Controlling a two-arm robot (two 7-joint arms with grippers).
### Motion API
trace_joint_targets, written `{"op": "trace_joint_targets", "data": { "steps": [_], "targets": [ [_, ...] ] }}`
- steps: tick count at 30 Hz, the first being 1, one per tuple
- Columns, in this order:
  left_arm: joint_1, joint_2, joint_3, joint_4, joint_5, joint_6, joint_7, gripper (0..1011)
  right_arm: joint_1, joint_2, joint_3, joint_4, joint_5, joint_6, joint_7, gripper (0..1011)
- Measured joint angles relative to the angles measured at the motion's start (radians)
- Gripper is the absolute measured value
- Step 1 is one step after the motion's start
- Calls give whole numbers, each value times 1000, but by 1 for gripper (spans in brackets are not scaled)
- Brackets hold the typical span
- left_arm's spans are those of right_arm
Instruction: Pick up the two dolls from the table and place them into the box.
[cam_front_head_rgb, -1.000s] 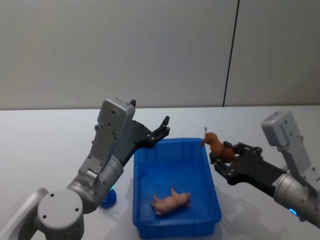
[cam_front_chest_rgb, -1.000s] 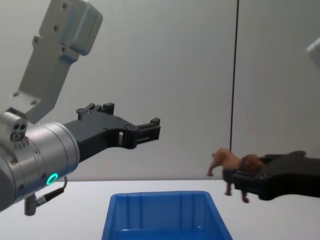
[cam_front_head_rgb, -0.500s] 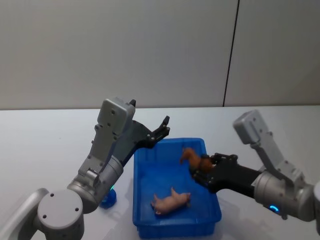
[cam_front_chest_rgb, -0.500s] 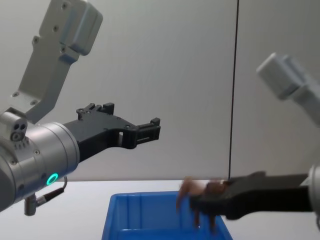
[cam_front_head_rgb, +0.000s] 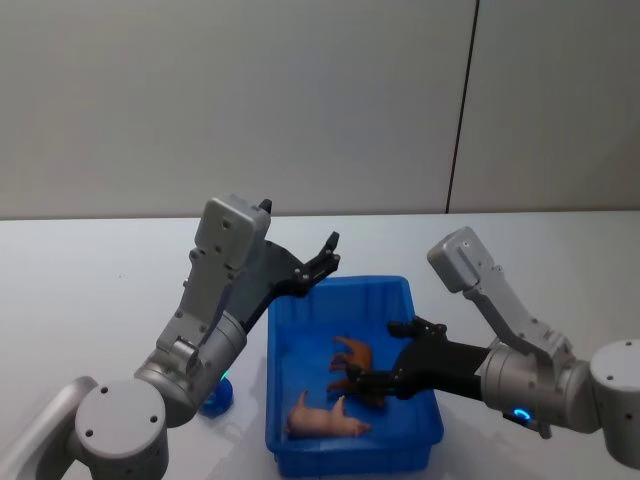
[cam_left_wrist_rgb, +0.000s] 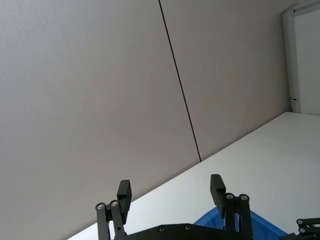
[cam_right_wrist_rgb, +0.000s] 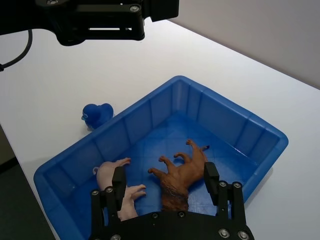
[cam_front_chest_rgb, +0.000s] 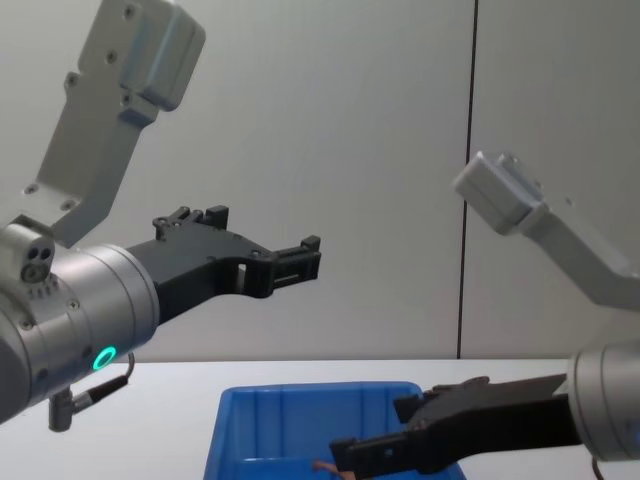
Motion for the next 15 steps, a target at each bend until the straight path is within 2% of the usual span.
{"op": "trace_joint_targets", "data": {
  "steps": [1,4,9,15],
  "targets": [
    [0,0,0,0,0,0,0,1001,1,0,0,1,0,0,1,960],
    [0,0,0,0,0,0,0,1001,2,0,0,0,3,0,0,1001],
    [0,0,0,0,0,0,0,1001,-1,11,12,-18,30,-16,-15,1001],
    [0,0,0,0,0,0,0,1001,-13,35,42,-51,85,-37,-58,1001]
  ]
}}
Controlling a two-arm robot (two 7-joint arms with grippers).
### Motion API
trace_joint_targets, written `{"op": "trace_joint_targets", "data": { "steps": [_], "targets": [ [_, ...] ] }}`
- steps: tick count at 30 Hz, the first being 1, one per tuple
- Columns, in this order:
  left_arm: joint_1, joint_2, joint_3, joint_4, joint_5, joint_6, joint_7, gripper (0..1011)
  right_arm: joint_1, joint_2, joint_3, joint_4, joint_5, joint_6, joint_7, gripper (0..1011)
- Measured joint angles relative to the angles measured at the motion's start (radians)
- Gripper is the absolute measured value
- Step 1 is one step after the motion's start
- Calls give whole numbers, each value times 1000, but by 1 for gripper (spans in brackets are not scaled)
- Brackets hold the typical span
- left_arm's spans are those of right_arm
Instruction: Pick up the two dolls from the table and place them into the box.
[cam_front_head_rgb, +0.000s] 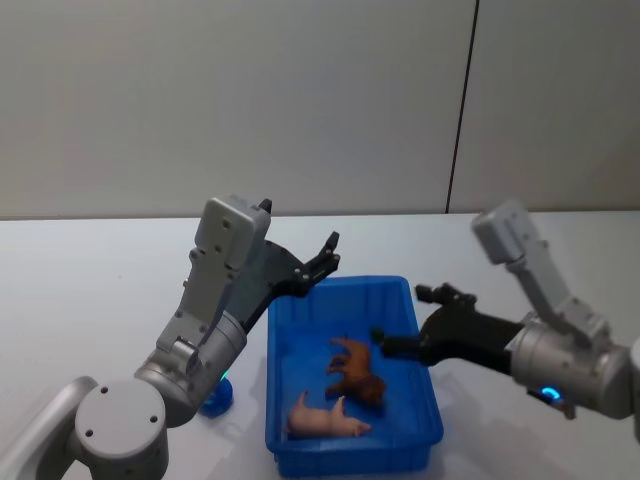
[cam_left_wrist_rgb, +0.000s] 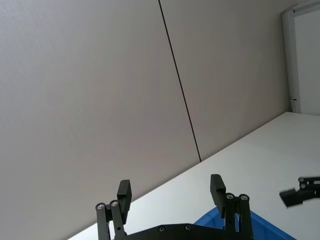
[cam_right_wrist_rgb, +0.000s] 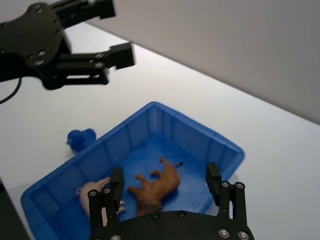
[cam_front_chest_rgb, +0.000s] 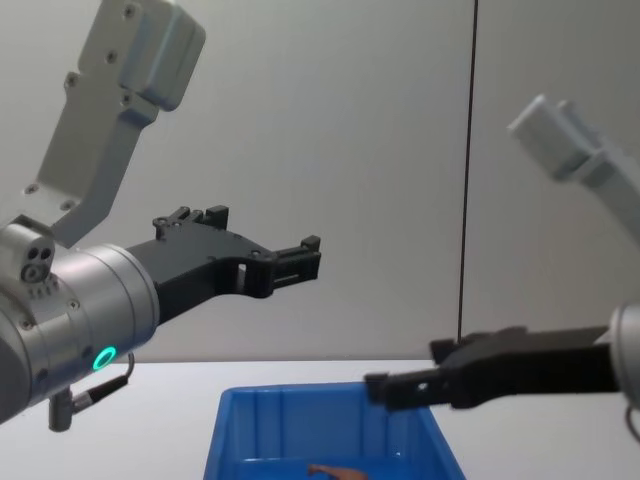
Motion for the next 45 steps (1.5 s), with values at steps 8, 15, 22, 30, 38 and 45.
{"op": "trace_joint_targets", "data": {
  "steps": [8,15,22,30,38,45],
  "targets": [
    [0,0,0,0,0,0,0,1001,-24,39,48,-34,80,4,-75,1001],
    [1,1,-1,0,0,0,0,1001,-46,69,87,-51,152,34,-149,1001],
    [23,21,-9,-26,-29,27,12,1001,-68,99,130,-60,222,71,-227,1001],
    [81,73,-29,-94,-98,91,60,1001,-87,127,176,-60,301,115,-312,1001],
    [169,152,-56,-185,-204,172,137,1001,-100,145,207,-55,353,143,-365,1001],
    [239,211,-77,-240,-301,229,184,1001,-106,154,220,-52,376,155,-388,1001]
  ]
}}
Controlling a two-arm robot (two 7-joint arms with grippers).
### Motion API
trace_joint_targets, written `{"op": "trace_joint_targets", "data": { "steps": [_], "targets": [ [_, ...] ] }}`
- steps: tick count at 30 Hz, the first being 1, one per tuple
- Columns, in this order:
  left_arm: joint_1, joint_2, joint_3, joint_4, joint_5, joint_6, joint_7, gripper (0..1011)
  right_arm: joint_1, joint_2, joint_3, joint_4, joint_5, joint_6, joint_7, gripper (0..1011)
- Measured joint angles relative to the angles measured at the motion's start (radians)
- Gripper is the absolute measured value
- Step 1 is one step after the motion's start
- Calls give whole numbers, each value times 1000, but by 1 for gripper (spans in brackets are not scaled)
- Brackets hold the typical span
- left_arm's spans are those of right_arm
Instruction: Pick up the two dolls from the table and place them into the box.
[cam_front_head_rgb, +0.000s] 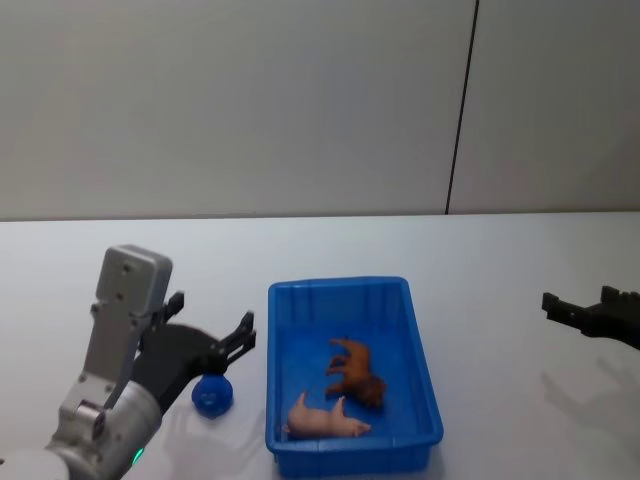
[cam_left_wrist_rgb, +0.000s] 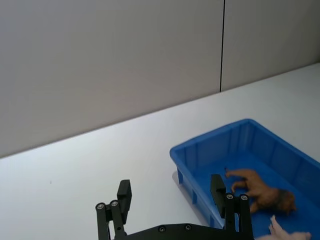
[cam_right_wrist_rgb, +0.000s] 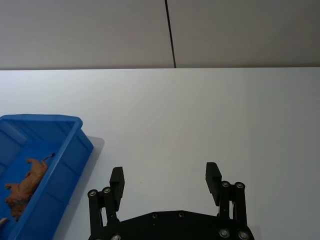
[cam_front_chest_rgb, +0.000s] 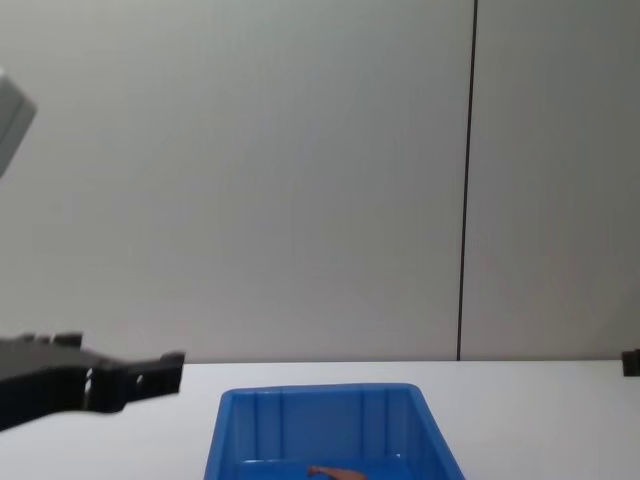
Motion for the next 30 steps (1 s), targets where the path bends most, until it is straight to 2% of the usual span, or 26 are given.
{"op": "trace_joint_targets", "data": {
  "steps": [2,7,13,20,30],
  "targets": [
    [17,14,-6,-10,-30,20,7,1001,-1,2,3,1,5,3,-6,1001],
    [42,34,-14,-15,-72,51,6,1001,-3,5,8,1,13,7,-14,1001],
    [50,44,-21,9,-103,77,-28,1001,-5,7,12,2,20,11,-21,1001],
    [28,32,-24,62,-101,82,-88,1001,-6,9,15,3,25,14,-25,1001],
    [-29,-10,-22,156,-62,76,-172,1001,-7,10,17,3,29,15,-29,1001]
  ]
}}
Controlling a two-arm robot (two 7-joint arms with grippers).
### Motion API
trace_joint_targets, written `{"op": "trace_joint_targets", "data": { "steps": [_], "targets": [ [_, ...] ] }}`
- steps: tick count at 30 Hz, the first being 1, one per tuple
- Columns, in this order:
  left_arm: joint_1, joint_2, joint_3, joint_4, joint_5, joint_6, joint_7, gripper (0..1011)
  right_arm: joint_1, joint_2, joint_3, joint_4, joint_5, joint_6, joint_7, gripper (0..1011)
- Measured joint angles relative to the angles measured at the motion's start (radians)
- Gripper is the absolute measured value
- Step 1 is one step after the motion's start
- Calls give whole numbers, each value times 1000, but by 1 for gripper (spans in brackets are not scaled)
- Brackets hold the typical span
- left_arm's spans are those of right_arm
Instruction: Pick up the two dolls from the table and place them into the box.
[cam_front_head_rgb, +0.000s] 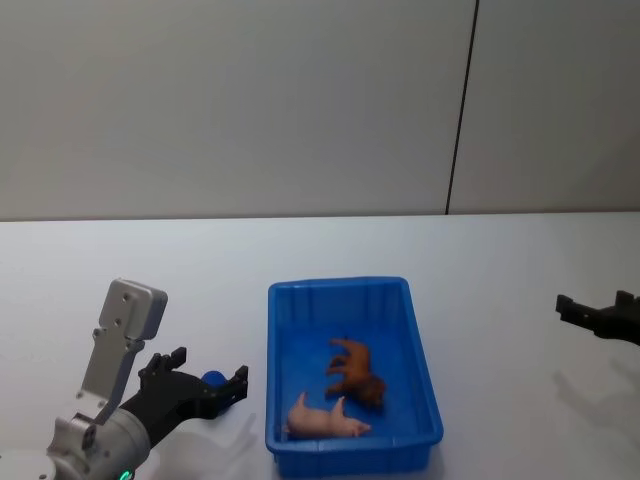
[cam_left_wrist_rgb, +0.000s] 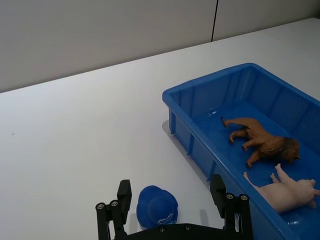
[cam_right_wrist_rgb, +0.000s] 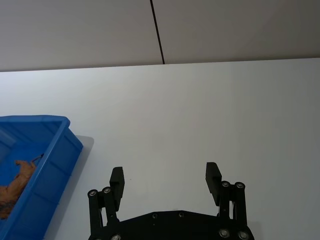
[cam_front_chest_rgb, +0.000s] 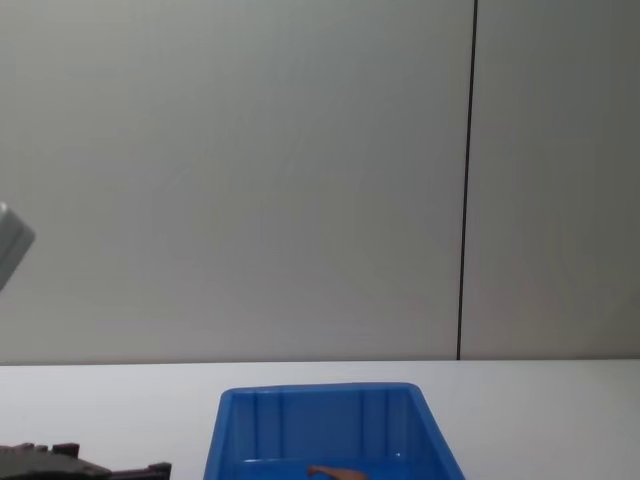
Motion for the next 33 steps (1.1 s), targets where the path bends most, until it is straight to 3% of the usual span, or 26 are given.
{"op": "trace_joint_targets", "data": {
  "steps": [17,33],
  "targets": [
    [-16,-11,-4,73,17,54,-28,1001,-1,1,1,0,2,1,-2,1001],
    [-97,-68,0,204,64,4,-125,1001,-1,1,1,0,2,1,-3,1001]
  ]
}}
